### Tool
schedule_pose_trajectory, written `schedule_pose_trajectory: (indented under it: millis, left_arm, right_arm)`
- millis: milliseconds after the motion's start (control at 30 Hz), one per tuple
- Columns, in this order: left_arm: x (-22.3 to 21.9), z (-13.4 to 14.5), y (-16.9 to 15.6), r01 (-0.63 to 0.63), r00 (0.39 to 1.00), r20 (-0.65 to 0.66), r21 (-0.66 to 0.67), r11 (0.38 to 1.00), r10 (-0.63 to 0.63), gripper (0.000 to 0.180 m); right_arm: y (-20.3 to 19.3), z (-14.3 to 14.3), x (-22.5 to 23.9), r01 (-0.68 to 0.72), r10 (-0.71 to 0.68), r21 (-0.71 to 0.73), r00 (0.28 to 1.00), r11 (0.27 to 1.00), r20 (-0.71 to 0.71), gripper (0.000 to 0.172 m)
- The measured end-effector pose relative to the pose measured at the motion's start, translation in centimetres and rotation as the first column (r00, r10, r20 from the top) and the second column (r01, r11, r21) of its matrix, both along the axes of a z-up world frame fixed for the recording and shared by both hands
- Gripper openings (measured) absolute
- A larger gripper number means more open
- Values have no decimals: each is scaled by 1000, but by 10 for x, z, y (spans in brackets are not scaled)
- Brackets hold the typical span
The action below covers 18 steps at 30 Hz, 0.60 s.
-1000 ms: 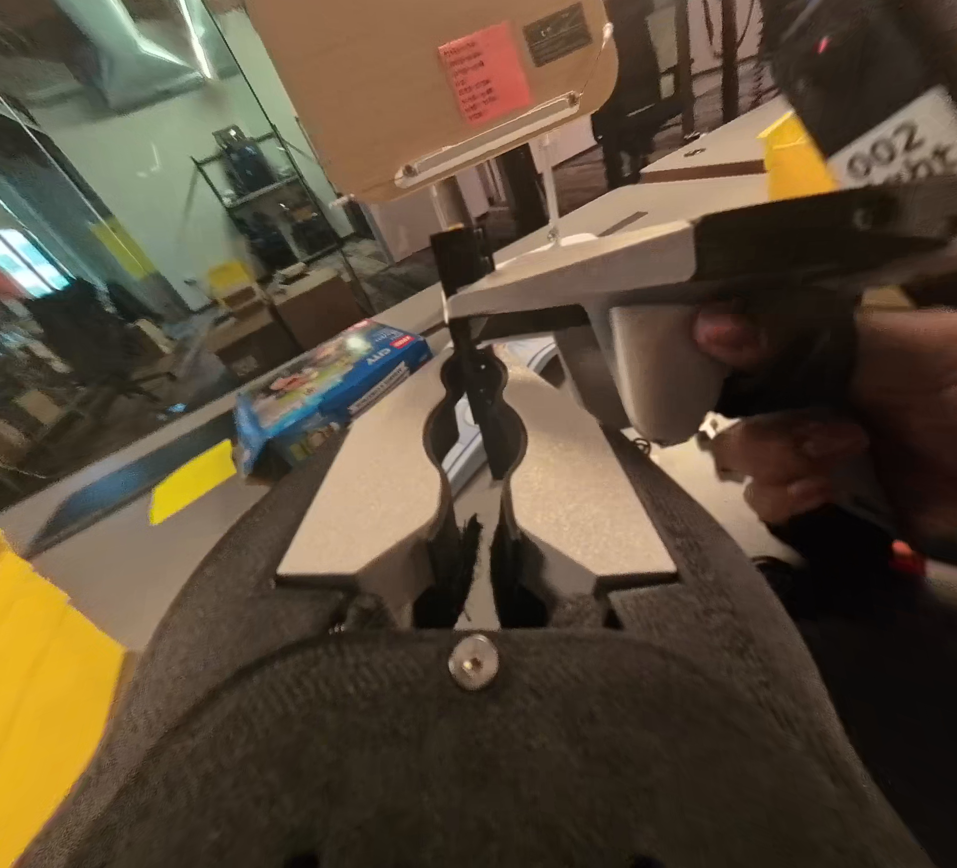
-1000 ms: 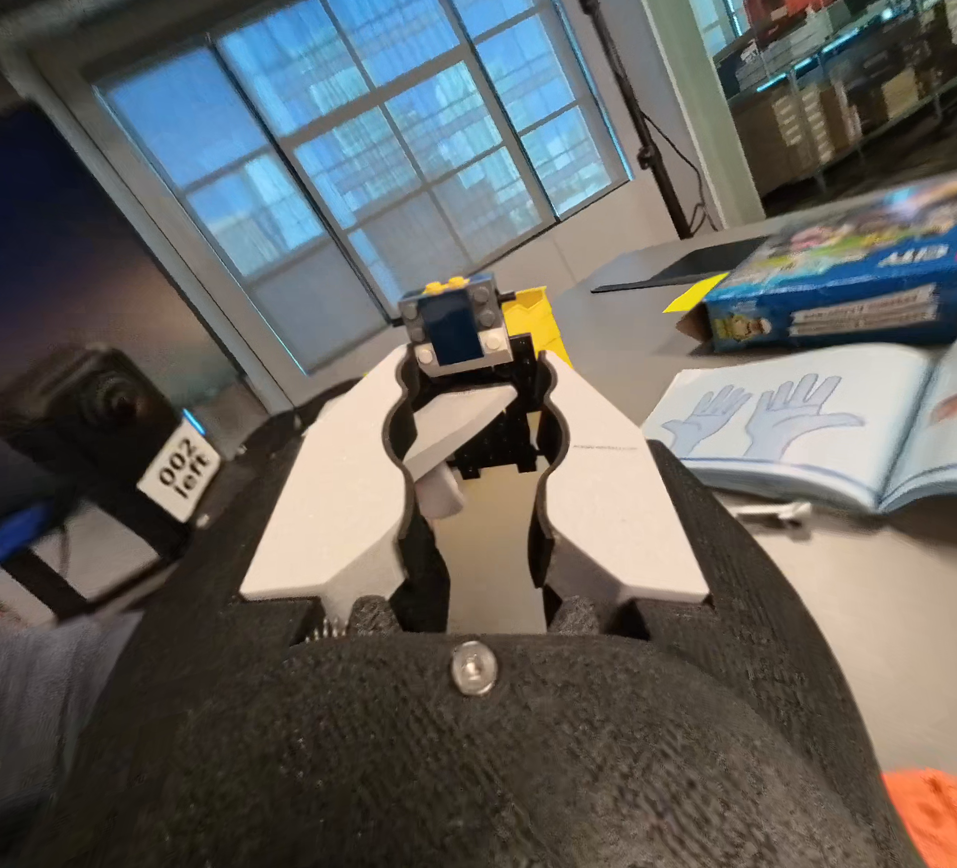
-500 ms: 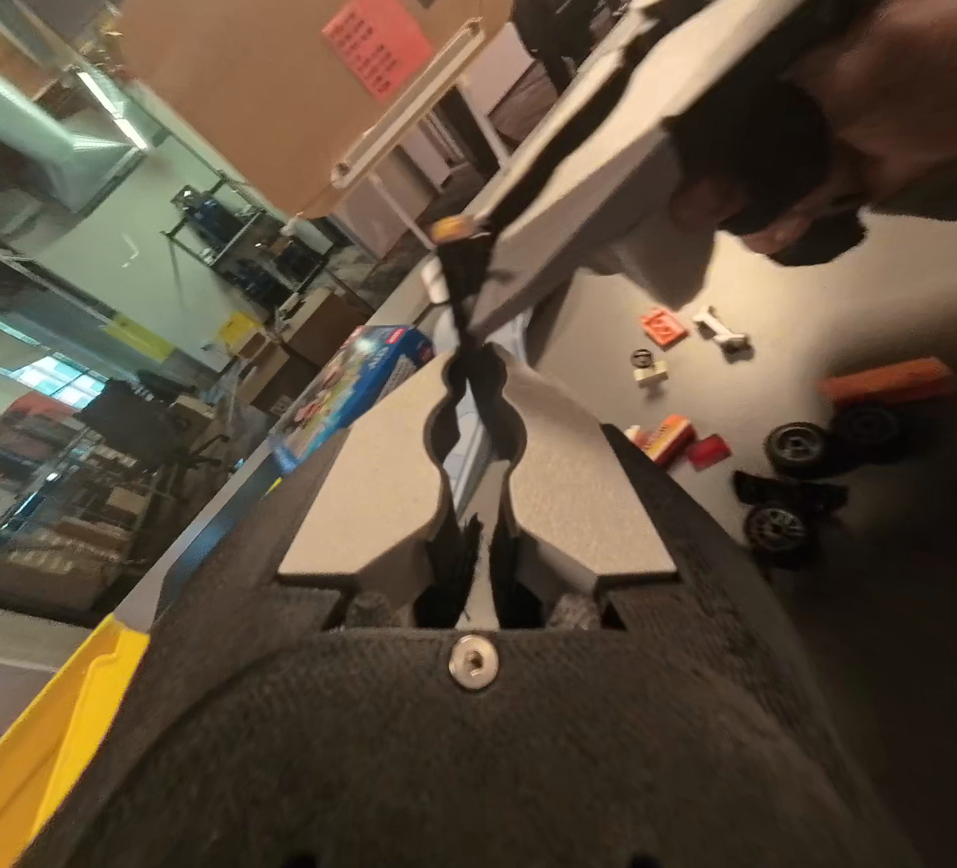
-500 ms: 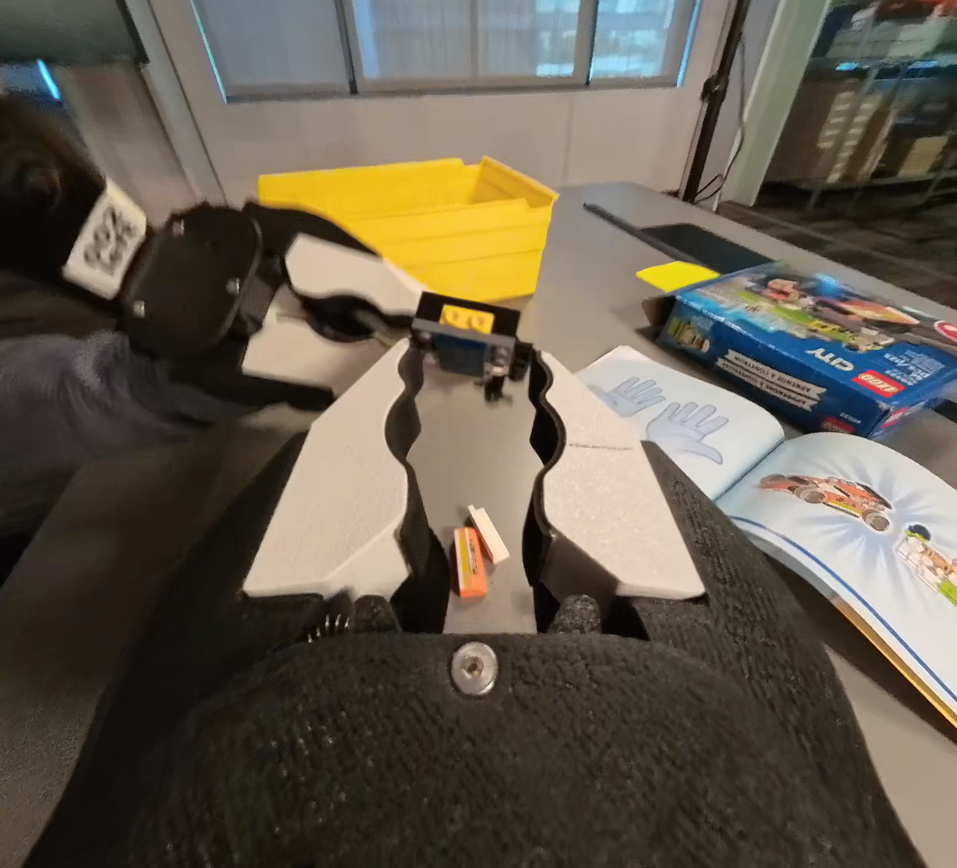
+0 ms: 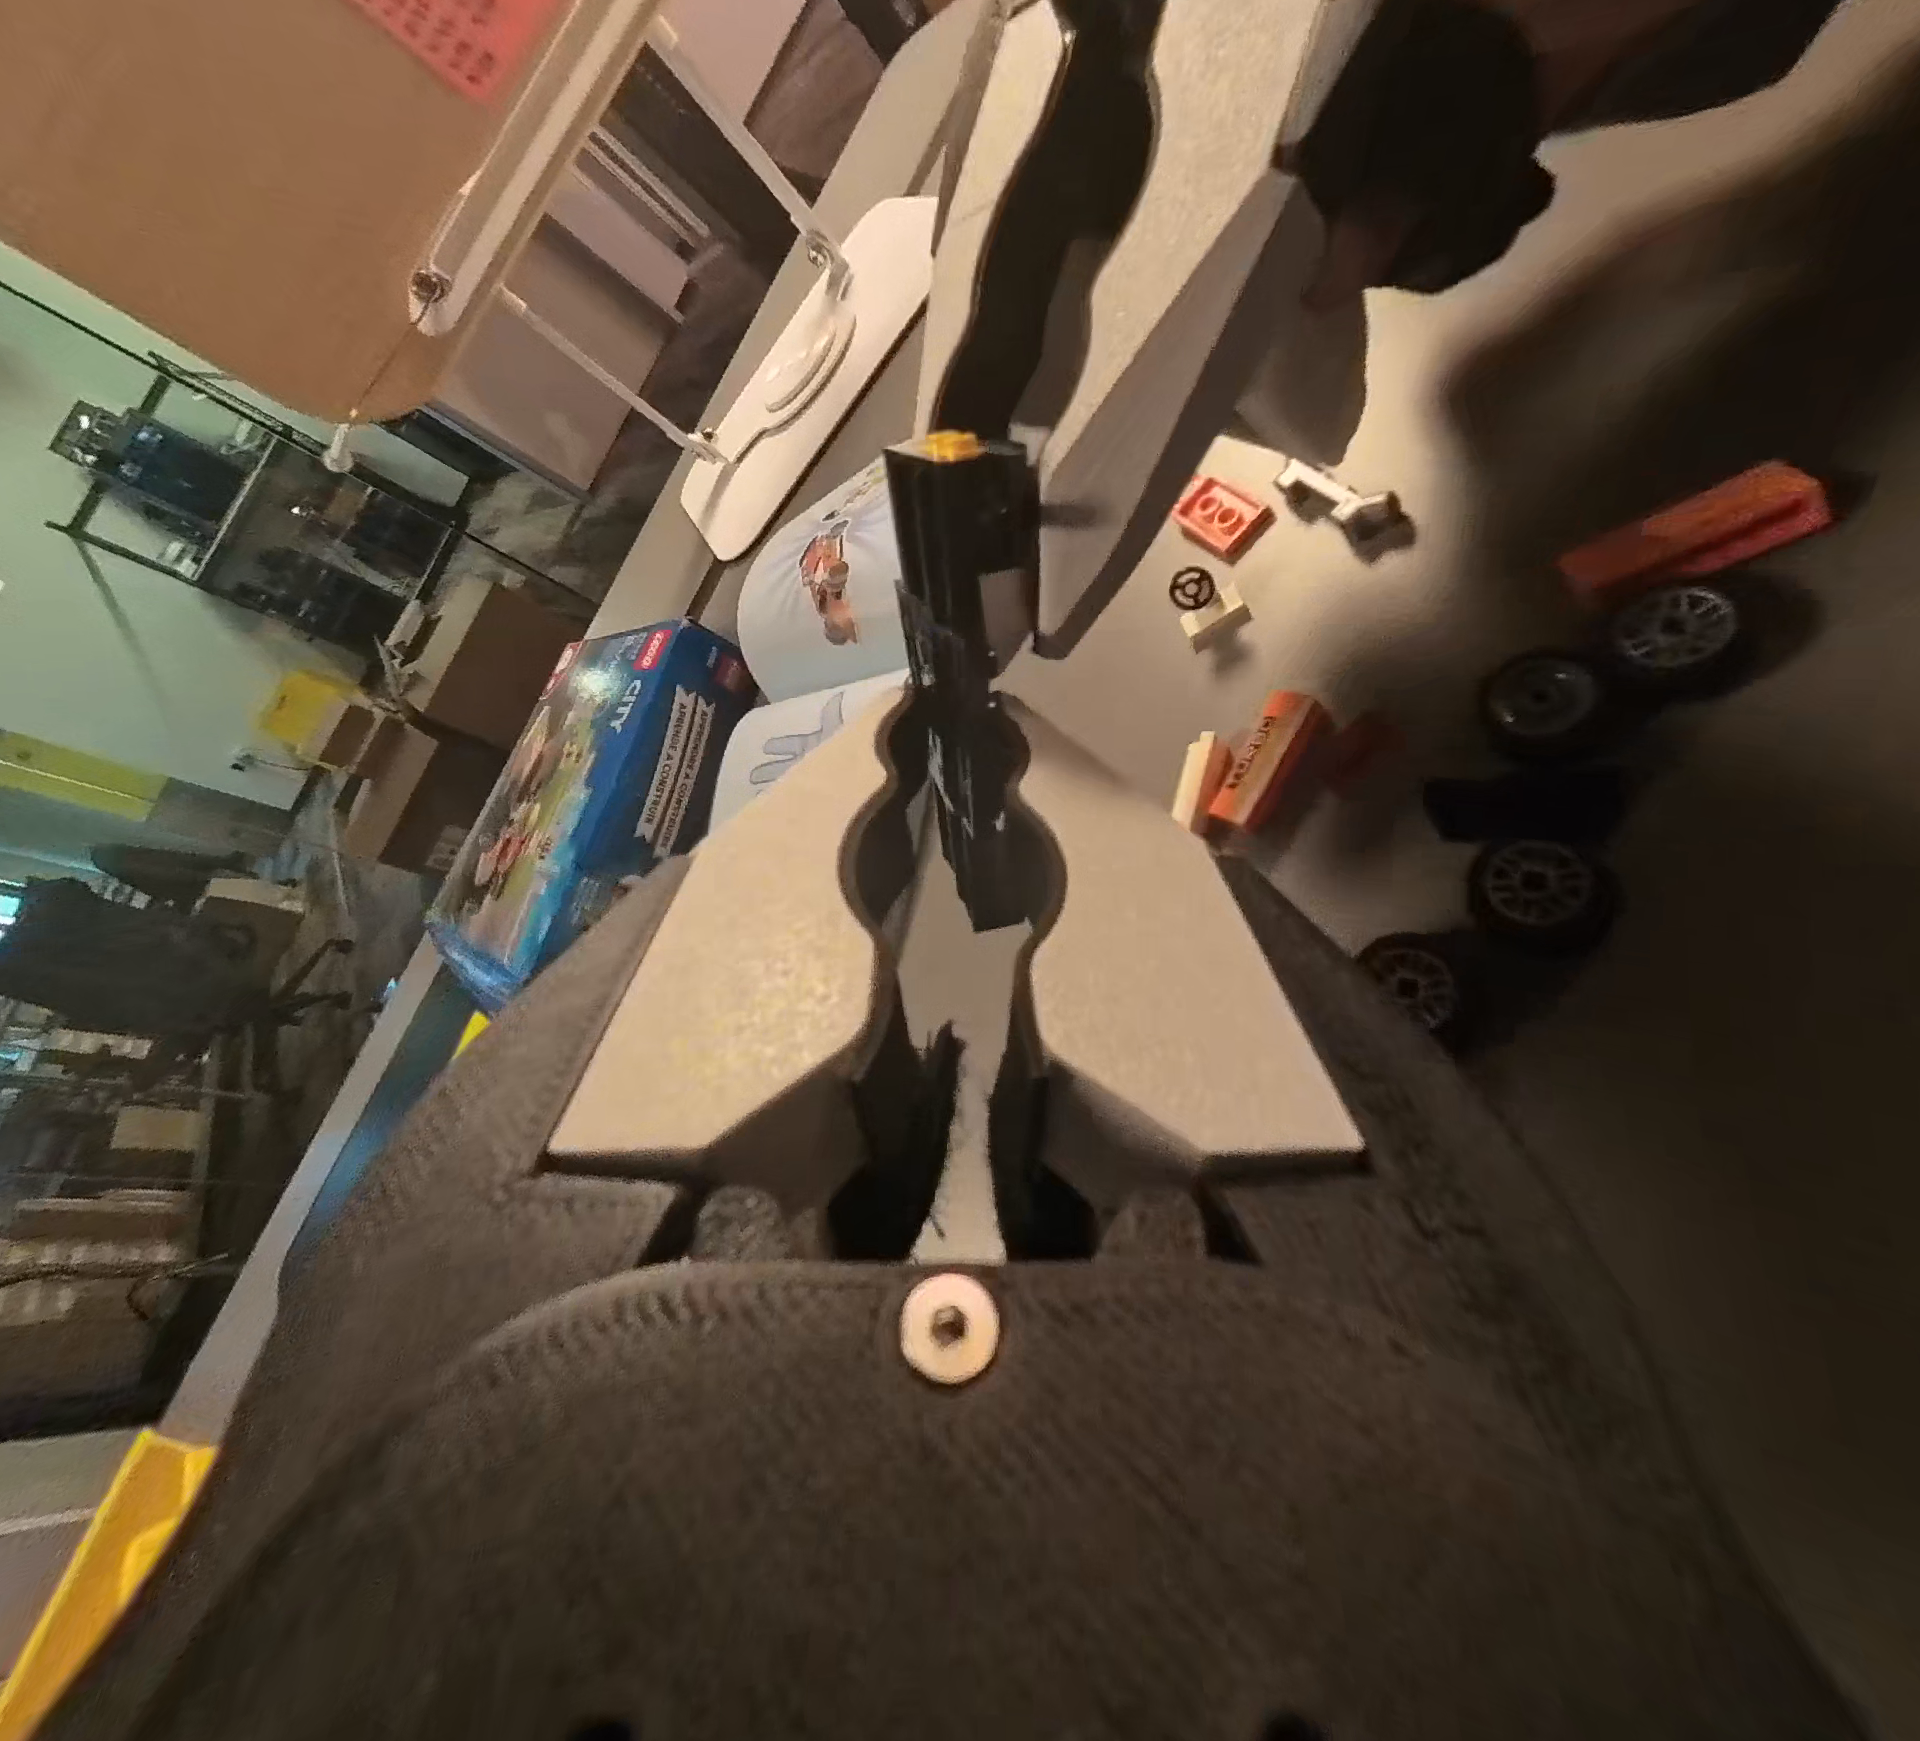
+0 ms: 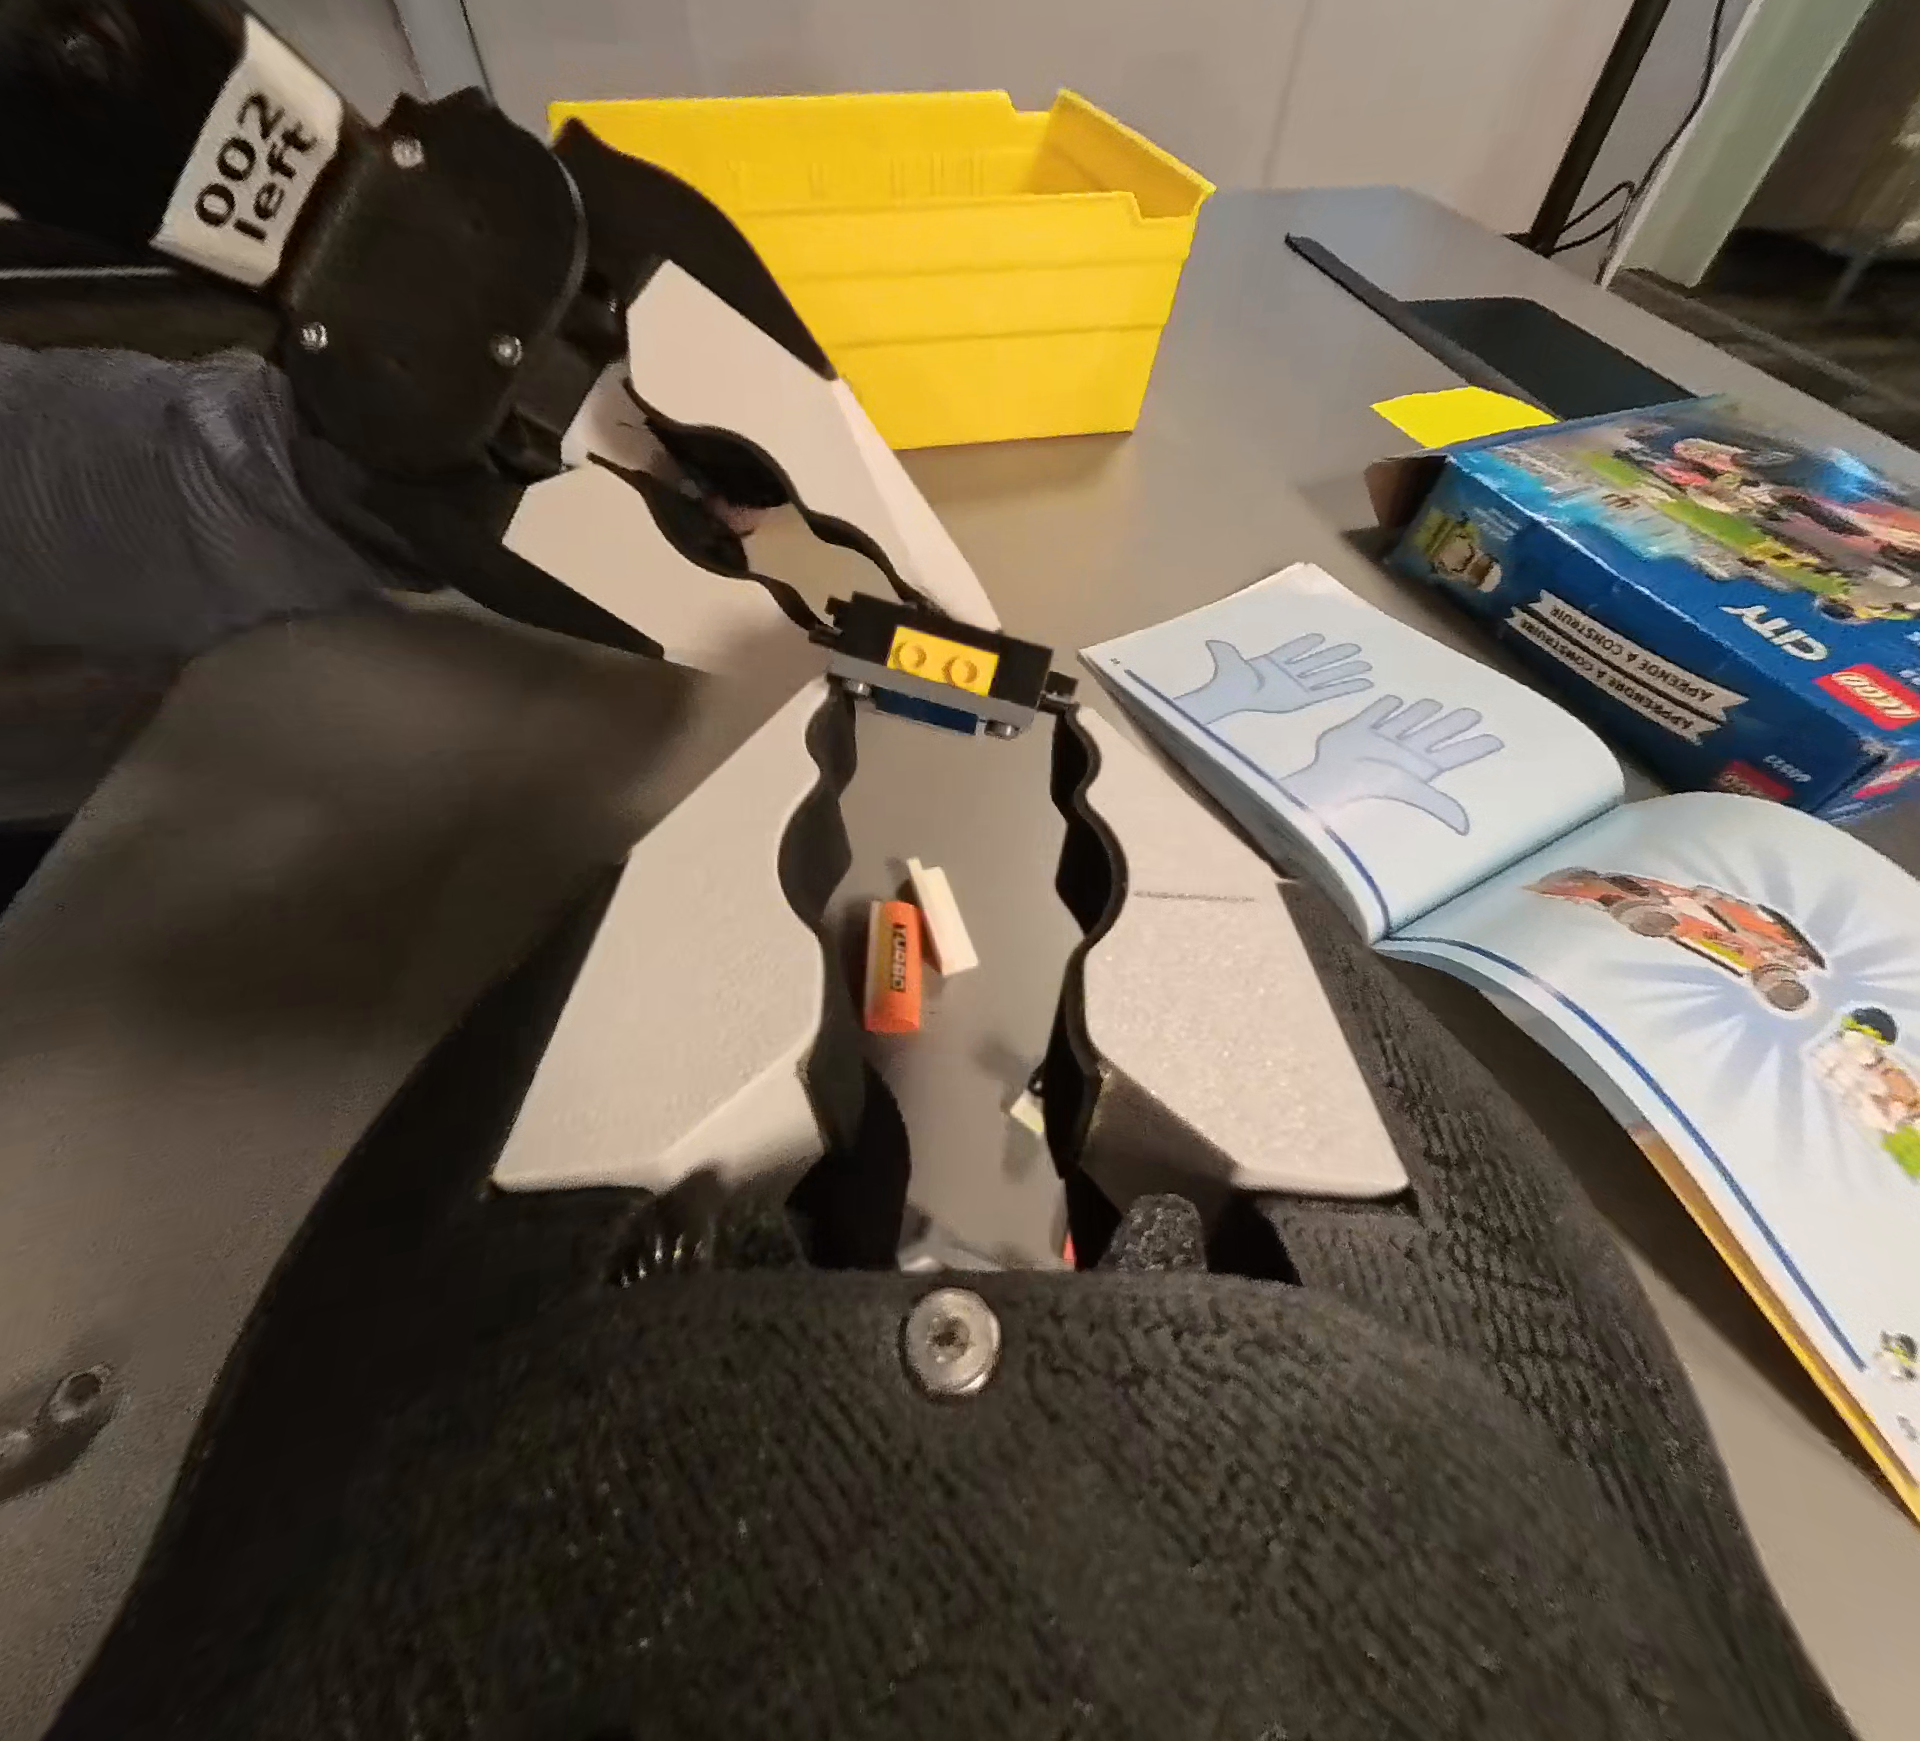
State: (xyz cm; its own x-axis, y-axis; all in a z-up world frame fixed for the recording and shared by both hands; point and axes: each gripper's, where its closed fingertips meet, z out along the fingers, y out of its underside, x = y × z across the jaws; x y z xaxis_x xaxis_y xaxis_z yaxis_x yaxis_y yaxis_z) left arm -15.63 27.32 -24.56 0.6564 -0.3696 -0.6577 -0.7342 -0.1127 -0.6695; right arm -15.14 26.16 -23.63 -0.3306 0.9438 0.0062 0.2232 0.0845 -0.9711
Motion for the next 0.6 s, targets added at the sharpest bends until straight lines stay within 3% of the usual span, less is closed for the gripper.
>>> schedule_pose_trajectory:
  millis: [33,67,100,133,200,300,400,500,600]
  left_arm:
    - [-1,0,2,3,1000,13,-11,1000,-3,9]
    - [-2,0,2,15,999,44,-28,999,-14,3]
    - [5,2,-1,75,990,122,-55,996,-68,4]
    - [11,2,-2,115,980,169,-77,990,-101,4]
    - [8,-1,7,79,992,108,-81,994,-70,4]
    - [6,-5,23,28,981,194,-119,992,-5,4]
    - [-5,-9,34,-73,951,285,-165,984,118,4]
    - [-9,-5,43,-151,893,395,-191,970,217,3]
    - [-10,-5,49,-211,874,398,-205,956,279,3]
  right_arm:
    - [-9,10,12,-3,3,-1,1000,1000,3,35]
    - [10,4,10,49,-48,131,999,990,-7,0]
    - [19,-3,9,75,-76,193,997,978,0,0]
    - [17,0,7,46,-47,149,999,988,1,0]
    - [30,-3,-1,46,-52,116,997,992,50,0]
    - [49,-5,-3,79,-78,-5,990,997,116,0]
    - [71,6,-2,208,-203,-80,977,975,60,28]
    - [80,18,1,325,-339,-298,941,897,4,46]
    - [84,17,1,429,-463,-348,886,834,-16,39]
